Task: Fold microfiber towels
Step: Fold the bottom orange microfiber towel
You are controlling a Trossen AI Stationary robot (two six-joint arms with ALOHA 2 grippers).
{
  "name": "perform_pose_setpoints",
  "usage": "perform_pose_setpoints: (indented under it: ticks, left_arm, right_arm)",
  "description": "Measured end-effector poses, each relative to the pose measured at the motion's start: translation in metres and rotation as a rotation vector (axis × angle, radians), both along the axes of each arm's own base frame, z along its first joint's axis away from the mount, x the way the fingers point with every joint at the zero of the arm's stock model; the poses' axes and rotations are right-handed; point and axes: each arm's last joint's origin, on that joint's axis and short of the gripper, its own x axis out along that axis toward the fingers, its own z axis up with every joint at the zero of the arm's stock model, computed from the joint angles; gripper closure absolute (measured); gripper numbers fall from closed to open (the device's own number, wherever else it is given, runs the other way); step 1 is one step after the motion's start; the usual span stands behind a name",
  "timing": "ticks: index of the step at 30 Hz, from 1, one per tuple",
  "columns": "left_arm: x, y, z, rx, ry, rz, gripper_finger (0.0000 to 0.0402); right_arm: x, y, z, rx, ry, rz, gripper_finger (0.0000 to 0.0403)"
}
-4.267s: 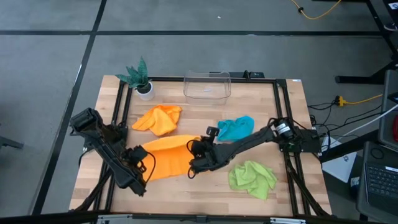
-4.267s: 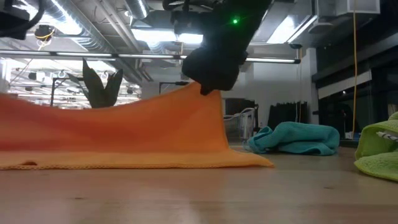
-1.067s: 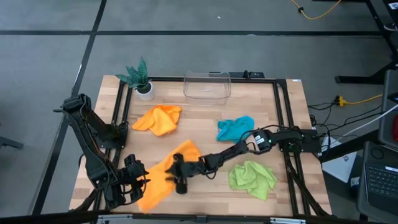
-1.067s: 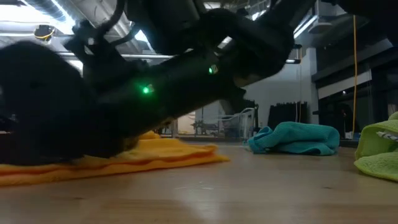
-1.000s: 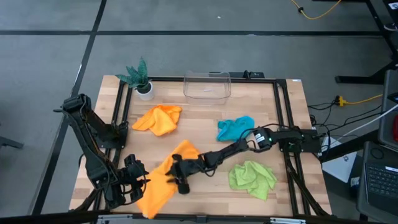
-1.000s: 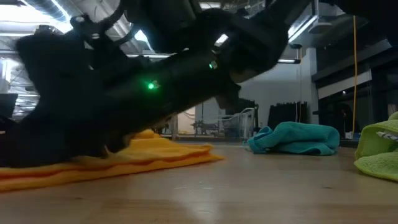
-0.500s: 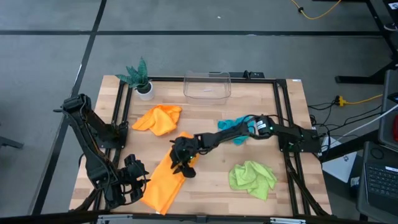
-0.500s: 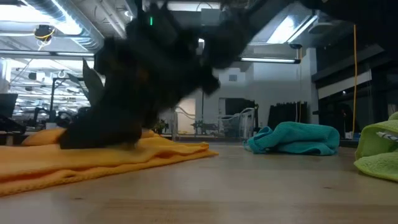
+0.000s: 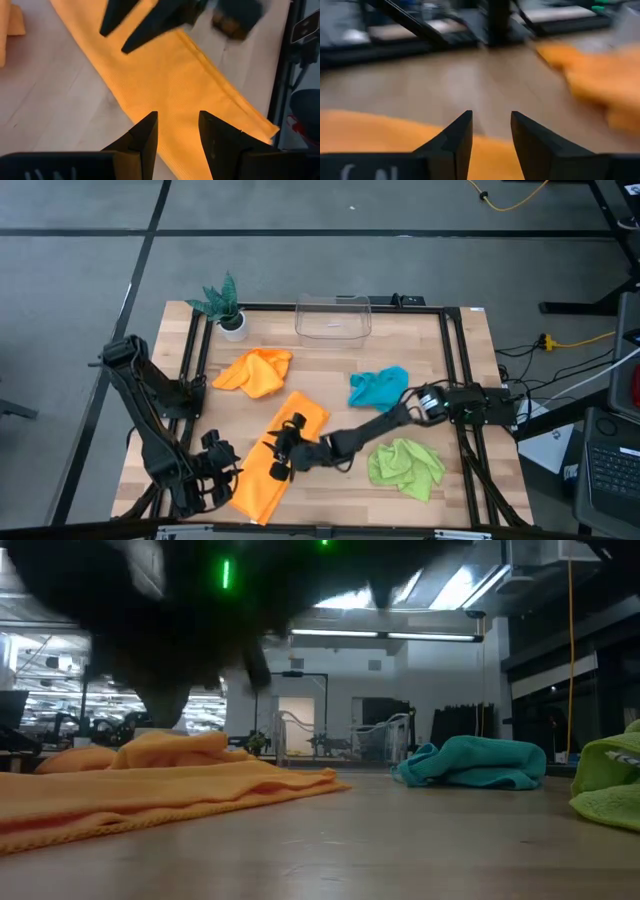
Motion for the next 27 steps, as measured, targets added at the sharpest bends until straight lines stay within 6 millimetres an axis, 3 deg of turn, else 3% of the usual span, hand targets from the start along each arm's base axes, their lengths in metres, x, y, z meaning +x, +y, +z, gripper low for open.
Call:
perform_pose_setpoints:
  ticks: [5,9,16,23,27]
  left_arm:
    - [0.002,-0.003,-0.008,0.027,0.017,0.0,0.0267]
    - [0.002,-0.004,-0.01,0.035,0.022,0.0,0.0267]
    - [0.003,-0.005,-0.01,0.029,0.022,0.0,0.0267]
    - [0.003,-0.005,-0.01,0.026,0.021,0.0,0.0267]
    - [0.003,-0.005,-0.01,0.026,0.021,0.0,0.0267]
  right_arm:
    - [0.001,0.007,-0.035,0.071,-0.065,-0.107,0.0266]
    - [0.001,0.003,-0.071,0.128,-0.009,-0.094,0.0266]
    - [0.008,-0.006,-0.074,0.093,0.113,0.228,0.0266]
    - [0.023,-0.053,-0.068,0.053,0.149,0.677,0.0266]
    - [0.03,-0.084,-0.065,0.15,0.137,0.753,0.0266]
